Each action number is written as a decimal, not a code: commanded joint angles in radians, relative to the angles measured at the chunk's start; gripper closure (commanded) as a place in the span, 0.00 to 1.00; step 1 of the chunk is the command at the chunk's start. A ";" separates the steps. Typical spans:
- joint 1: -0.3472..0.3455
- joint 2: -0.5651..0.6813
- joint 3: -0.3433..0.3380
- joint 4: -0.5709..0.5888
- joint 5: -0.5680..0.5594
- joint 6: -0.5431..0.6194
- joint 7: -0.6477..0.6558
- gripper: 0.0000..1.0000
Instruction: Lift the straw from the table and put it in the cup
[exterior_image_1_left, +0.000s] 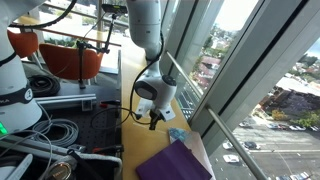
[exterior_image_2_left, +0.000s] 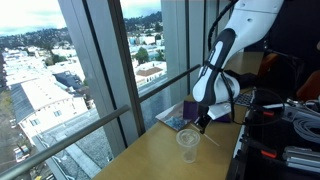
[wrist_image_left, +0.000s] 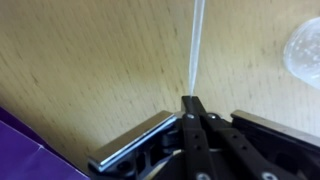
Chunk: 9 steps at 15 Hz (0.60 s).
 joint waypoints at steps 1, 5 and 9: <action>0.034 -0.224 -0.024 -0.131 -0.237 -0.135 0.274 1.00; -0.028 -0.405 0.037 -0.121 -0.425 -0.437 0.496 1.00; -0.121 -0.498 0.144 -0.033 -0.354 -0.773 0.542 1.00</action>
